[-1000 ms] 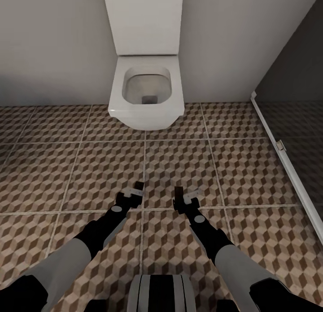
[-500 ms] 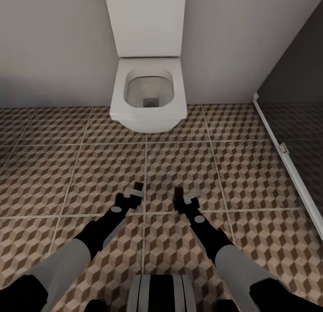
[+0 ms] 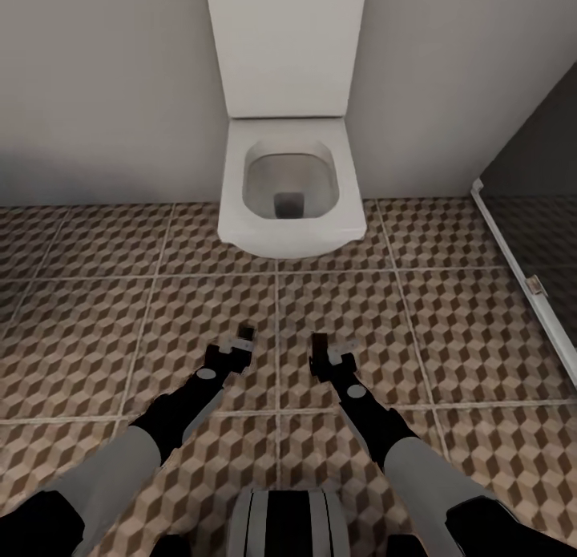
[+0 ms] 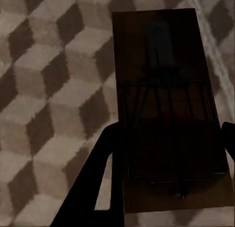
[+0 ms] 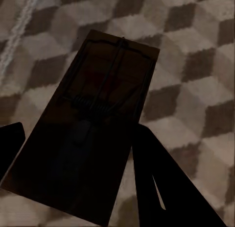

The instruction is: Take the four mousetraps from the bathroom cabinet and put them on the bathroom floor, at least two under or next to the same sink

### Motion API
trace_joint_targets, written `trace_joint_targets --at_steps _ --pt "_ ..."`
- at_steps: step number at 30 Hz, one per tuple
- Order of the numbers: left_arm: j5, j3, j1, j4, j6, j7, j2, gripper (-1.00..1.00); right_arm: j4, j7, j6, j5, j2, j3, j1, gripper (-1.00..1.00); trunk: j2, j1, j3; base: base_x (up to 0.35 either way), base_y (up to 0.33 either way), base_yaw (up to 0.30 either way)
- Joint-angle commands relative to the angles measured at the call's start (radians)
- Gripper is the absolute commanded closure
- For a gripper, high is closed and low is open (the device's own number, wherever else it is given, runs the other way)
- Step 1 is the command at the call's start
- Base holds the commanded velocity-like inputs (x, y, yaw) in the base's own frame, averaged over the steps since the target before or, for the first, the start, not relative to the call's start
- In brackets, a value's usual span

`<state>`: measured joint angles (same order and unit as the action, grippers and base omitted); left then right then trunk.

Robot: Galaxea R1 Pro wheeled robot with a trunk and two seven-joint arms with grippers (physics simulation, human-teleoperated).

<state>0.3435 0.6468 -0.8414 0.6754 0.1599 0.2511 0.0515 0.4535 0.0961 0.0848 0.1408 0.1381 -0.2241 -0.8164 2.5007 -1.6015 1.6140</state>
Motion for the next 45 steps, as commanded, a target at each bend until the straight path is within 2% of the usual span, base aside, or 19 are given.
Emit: trace_joint_targets --at_steps 1,19,45 --pt "0.008 0.008 -0.001 0.003 0.004 0.011 0.002 1.00 -0.002 0.011 0.001 0.008 0.000 -0.004 0.000 1.00 0.000 0.000 0.001 0.262 0.194 0.000" --pt "0.006 0.010 -0.001 -0.021 0.006 0.010 -0.001 1.00 -0.001 0.011 0.001 0.008 0.001 -0.004 0.000 1.00 0.000 0.000 0.001 0.284 -0.004 0.000" --pt "0.007 0.010 -0.001 -0.023 0.006 0.013 -0.005 1.00 -0.001 0.011 0.001 0.008 0.002 -0.004 0.000 1.00 0.000 -0.001 0.005 0.013 -0.007 0.000"
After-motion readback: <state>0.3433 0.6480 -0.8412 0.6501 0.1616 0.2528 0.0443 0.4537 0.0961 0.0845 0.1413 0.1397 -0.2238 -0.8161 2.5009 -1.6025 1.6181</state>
